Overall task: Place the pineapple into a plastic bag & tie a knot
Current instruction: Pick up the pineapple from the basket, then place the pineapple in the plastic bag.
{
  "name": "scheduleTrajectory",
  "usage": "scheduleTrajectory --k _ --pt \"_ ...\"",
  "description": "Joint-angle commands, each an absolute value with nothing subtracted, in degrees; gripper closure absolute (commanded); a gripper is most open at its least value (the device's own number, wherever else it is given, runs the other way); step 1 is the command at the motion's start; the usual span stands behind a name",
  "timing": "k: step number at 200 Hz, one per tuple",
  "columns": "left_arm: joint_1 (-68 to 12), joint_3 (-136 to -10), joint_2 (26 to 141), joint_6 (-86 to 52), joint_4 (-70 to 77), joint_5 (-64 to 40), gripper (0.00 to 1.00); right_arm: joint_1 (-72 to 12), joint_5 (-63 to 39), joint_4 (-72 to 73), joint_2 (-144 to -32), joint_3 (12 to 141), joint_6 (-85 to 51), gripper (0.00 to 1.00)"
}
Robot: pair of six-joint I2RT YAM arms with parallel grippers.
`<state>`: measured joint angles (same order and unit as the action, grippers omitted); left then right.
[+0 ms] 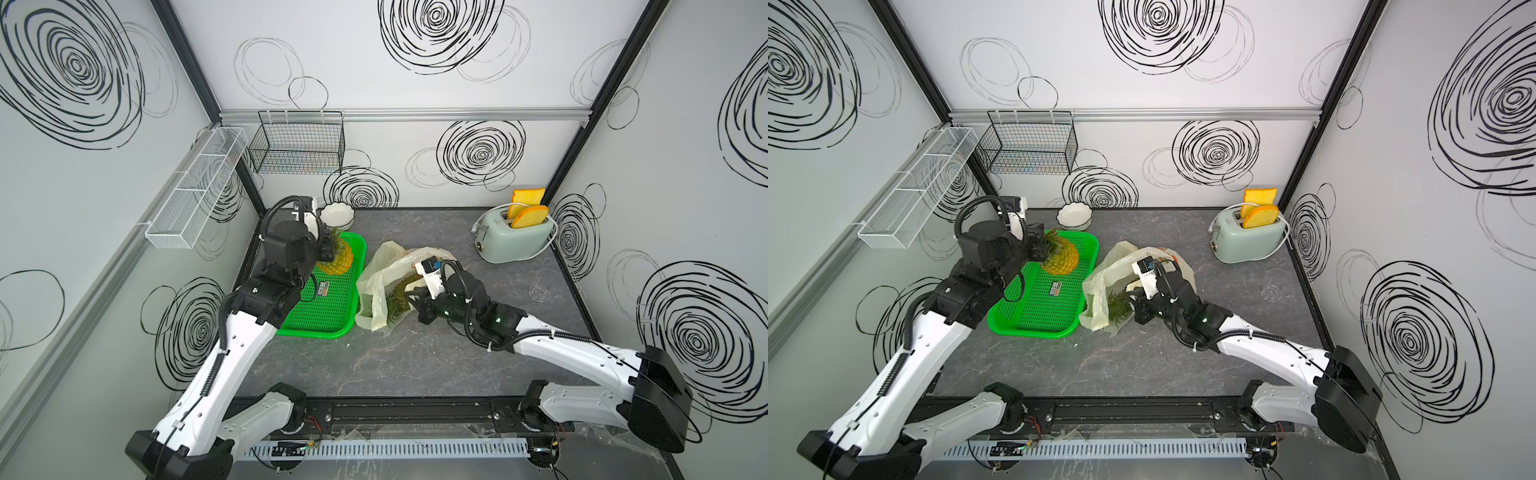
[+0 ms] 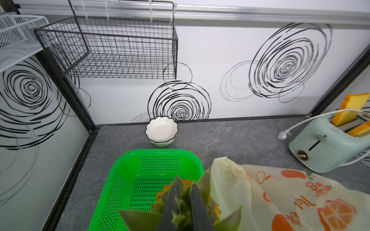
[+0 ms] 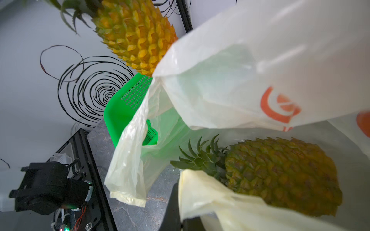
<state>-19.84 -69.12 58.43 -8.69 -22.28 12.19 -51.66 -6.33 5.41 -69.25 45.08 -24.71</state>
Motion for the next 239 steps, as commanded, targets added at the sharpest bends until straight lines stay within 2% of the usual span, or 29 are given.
scheduleTrajectory --k 1,43,70,95,124,159,208,239 --pt "-23.56 -74.61 54.94 -10.69 -23.23 7.05 1.0 -50.98 -9.93 3.85 -69.49 47.4 -26.66 1.0" --pt "-28.76 -83.65 52.7 -12.64 -36.49 0.71 1.0 -50.16 -11.75 2.16 -69.17 47.74 -25.84 1.0" --pt "-28.92 -87.32 52.82 -13.94 -41.97 -12.92 1.0 -49.86 -12.35 0.97 -69.4 48.96 -25.93 1.0" --pt "-30.16 -80.8 50.39 -16.46 -38.96 -27.08 1.0 -49.77 -12.72 1.05 -69.61 49.55 -26.18 1.0" --pt "-34.17 -66.79 44.72 -21.06 -25.09 -34.16 1.0 -49.83 -13.16 1.4 -69.18 49.41 -26.11 1.0" --pt "-39.21 -57.5 41.78 -16.61 -17.04 -26.14 1.0 -49.75 -13.1 1.1 -66.97 48.06 -25.1 1.0" --pt "-39.55 -50.17 42.05 -15.12 -4.12 -14.23 1.0 -49.75 -15.87 -0.53 -63.03 46.11 -24.29 1.0" --pt "-39.55 -48.73 42.81 -14.02 -0.8 -6.41 1.0 -49.72 -17.77 -1.7 -59.93 43.49 -22.15 1.0"
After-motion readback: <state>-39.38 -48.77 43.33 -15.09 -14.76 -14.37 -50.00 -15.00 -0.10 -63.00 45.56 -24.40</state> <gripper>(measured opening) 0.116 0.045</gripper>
